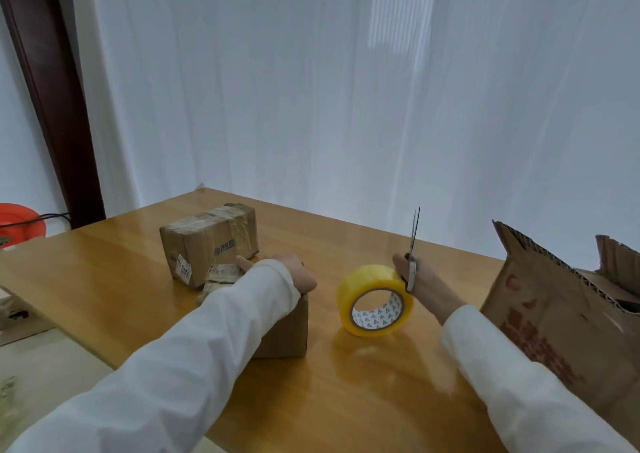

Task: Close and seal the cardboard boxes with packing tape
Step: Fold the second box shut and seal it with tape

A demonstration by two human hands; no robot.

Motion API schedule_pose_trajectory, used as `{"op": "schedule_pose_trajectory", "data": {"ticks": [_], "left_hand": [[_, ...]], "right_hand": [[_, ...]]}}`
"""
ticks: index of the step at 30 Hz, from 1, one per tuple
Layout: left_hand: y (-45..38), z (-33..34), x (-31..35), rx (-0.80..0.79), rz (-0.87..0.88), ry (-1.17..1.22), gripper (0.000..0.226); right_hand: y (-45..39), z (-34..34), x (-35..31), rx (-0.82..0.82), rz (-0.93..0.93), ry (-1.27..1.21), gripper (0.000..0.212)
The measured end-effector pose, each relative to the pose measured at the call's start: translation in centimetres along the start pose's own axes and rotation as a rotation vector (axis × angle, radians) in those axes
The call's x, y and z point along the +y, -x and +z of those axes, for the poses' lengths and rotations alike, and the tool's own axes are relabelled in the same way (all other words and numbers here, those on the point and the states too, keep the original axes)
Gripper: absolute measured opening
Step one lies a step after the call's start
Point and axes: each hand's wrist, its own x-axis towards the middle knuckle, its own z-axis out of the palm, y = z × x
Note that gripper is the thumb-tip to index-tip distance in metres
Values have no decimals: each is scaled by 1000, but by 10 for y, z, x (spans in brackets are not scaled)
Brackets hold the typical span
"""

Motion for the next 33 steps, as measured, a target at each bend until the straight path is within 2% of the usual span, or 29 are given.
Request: {"op": "schedule_pose_trajectory", "data": {"ticks": [1,5,7,9,11,12,15,17,21,26,30,33], "left_hand": [[3,0,1,20,-17,0,11],[6,5,2,56,-4,-32,13],[8,7,1,102,17,-24,25],[13,9,3,303,64,-162,45],[23,12,11,547,160,-283,55],[28,15,17,596,211,-282,59],[41,26,39,431,236,-197,69],[44,30,49,359,199,-112,67],[49,24,58,425,171,77,43],[45,15,61,390,134,219,26],[47,15,61,402,148,100,27],[53,15,61,440,207,-58,18]], "right_hand": [[-2,2,7,-34,-9,30,32],[6,9,8,-47,45,-132,13],[12,8,4,-74,38,-87,13],[16,6,4,-105,37,-48,24],[22,7,2,-143,27,-2,25],[24,7,1,-154,22,4,25],[28,10,0,-172,-12,15,21],[32,10,-1,-167,-28,10,16],[36,14,-3,-166,-32,54,17],[38,16,-3,-162,-41,98,17],[38,17,-4,-162,-54,112,17],[39,19,-1,-262,-25,132,20]]}}
